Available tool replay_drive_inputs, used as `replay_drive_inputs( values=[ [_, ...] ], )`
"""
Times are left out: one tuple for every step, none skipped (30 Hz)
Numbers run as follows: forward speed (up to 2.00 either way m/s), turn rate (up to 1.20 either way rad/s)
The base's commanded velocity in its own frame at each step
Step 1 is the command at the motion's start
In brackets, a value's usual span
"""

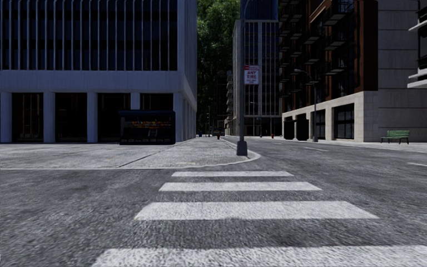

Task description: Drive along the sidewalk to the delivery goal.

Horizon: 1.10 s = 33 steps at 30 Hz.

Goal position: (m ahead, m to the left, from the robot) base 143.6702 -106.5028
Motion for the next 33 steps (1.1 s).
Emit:
replay_drive_inputs(
  values=[
    [2.0, 0.0],
    [2.0, 0.0],
    [2.0, 0.0],
    [2.0, 0.0],
    [2.0, 0.0],
    [2.0, 0.0],
    [2.0, 0.0],
    [2.0, 0.0],
    [2.0, 0.0],
    [2.0, 0.0],
    [2.0, 0.0],
    [2.0, 0.0],
    [2.0, 0.0],
    [2.0, 0.0],
    [2.0, 0.0],
    [2.0, 0.0],
    [2.0, 0.0],
    [2.0, 0.0],
    [2.0, 0.0],
    [2.0, 0.0],
    [2.0, 0.0],
    [2.0, 0.0],
    [2.0, 0.0],
    [2.0, 0.0],
    [2.0, 0.0],
    [2.0, 0.0],
    [2.0, 0.0],
    [2.0, 0.0],
    [2.0, 0.0],
    [2.0, 0.0],
    [2.0, 0.0],
    [2.0, 0.0],
    [2.0, 0.0]
  ],
)
